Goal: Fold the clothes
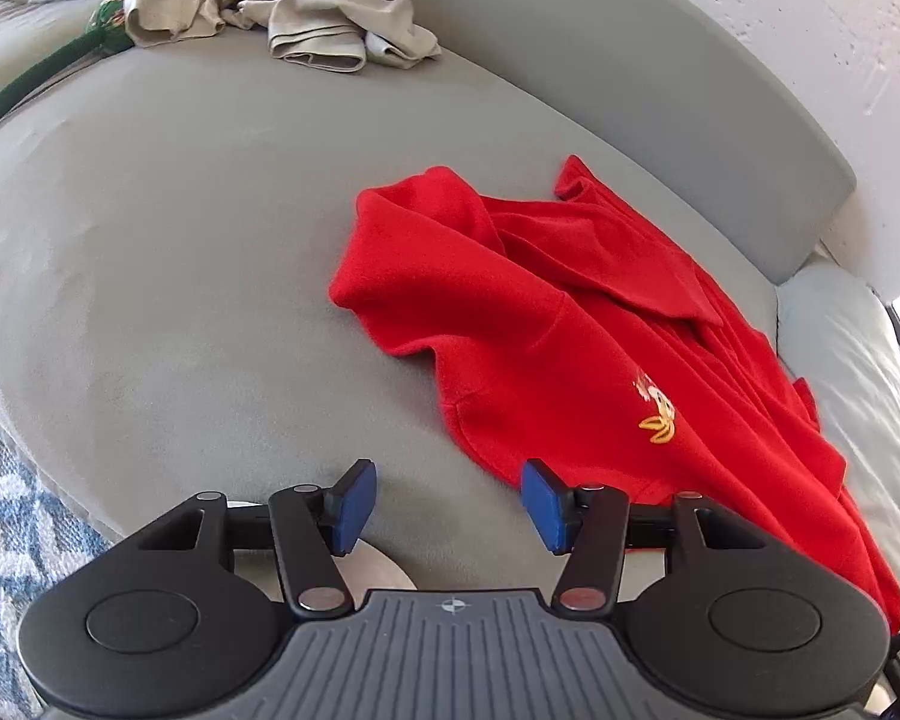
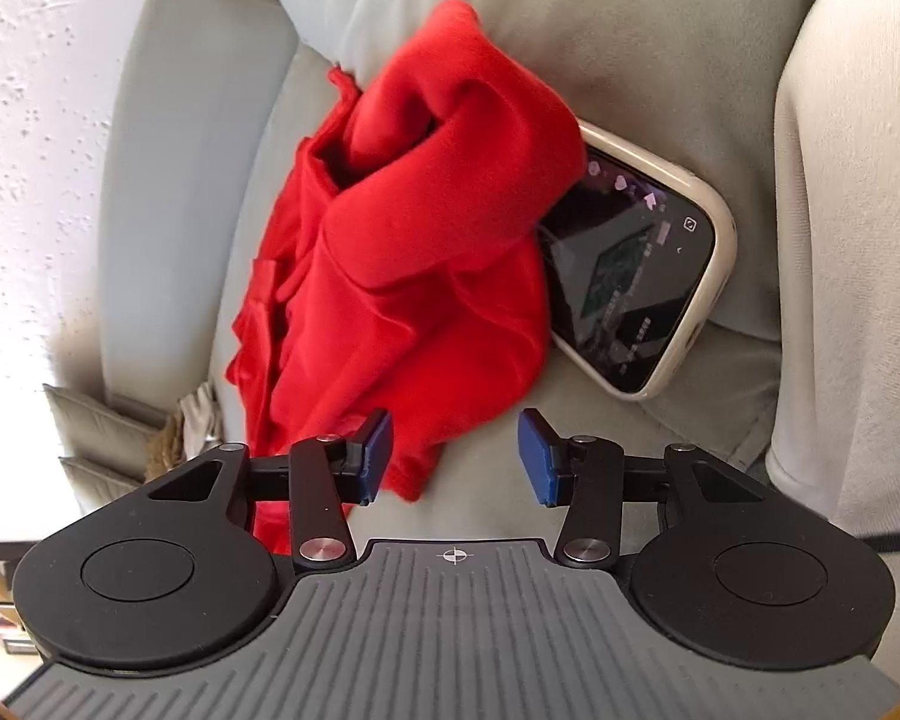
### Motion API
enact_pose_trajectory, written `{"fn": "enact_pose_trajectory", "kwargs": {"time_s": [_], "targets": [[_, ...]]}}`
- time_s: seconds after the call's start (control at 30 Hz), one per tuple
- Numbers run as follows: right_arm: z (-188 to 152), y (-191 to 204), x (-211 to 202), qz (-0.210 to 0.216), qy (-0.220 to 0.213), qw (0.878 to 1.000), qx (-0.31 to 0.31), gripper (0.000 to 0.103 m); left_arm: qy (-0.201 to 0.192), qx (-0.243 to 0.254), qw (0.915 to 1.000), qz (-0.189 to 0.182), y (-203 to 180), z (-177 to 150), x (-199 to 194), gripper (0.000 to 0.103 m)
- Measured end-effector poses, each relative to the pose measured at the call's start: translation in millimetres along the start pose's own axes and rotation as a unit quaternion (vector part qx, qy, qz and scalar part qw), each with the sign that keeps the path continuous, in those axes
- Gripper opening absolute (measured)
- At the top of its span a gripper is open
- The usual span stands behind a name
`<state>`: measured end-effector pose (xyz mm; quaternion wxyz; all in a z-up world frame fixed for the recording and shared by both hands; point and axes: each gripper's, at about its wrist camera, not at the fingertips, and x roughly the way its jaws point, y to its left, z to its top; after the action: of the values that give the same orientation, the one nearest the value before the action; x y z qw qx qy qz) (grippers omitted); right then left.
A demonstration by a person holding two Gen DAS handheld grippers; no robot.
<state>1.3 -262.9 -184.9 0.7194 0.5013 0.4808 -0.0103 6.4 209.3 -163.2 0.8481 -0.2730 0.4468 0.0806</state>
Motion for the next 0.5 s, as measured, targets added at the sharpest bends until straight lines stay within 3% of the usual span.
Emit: {"fn": "enact_pose_trajectory", "kwargs": {"time_s": [0.23, 0.5], "targets": [[3, -1, 11, -0.011, -0.032, 0.999, -0.008, 0.047, -0.004, -0.046, 0.9984, -0.031, 12, 9, 20, 0.05], [8, -4, 16, 0.0, -0.035, 0.999, 0.008, 0.047, 0.003, -0.135, 0.9873, -0.083, 27, 20, 38, 0.049]]}}
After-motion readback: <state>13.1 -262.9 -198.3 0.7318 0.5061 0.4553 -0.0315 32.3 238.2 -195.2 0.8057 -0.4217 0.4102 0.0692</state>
